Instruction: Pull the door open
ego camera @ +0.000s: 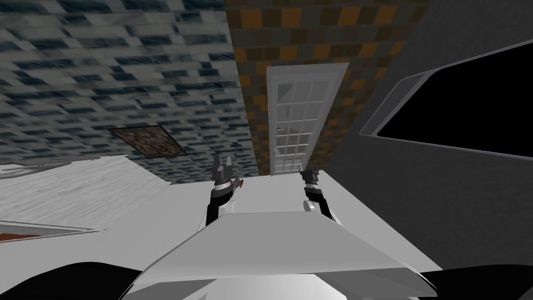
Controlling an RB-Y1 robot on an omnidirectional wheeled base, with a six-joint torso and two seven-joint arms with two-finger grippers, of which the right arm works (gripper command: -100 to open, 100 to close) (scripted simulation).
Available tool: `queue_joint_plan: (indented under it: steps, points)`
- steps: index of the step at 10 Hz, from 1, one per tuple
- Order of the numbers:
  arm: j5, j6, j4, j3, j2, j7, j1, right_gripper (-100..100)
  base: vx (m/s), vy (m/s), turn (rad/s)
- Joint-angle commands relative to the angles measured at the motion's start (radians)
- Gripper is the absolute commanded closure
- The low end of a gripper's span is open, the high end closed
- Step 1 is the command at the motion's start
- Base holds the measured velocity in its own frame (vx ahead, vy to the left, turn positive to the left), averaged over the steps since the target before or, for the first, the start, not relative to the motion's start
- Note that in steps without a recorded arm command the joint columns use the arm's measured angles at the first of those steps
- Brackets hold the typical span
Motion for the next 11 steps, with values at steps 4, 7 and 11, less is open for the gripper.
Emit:
queue_joint_plan:
  steps: [4, 7, 11]
  points:
    - [-0.073, -0.029, 0.129, 0.019, -0.013, -0.107, -0.046, -100, 0.103, -0.003, 0.148]
    - [-0.105, -0.043, 0.186, 0.027, -0.019, -0.154, -0.065, -100, 0.075, -0.001, 0.079]
    - [-0.17, -0.069, 0.3, 0.045, -0.029, -0.246, -0.104, -100, 0.096, -0.012, 0.141]
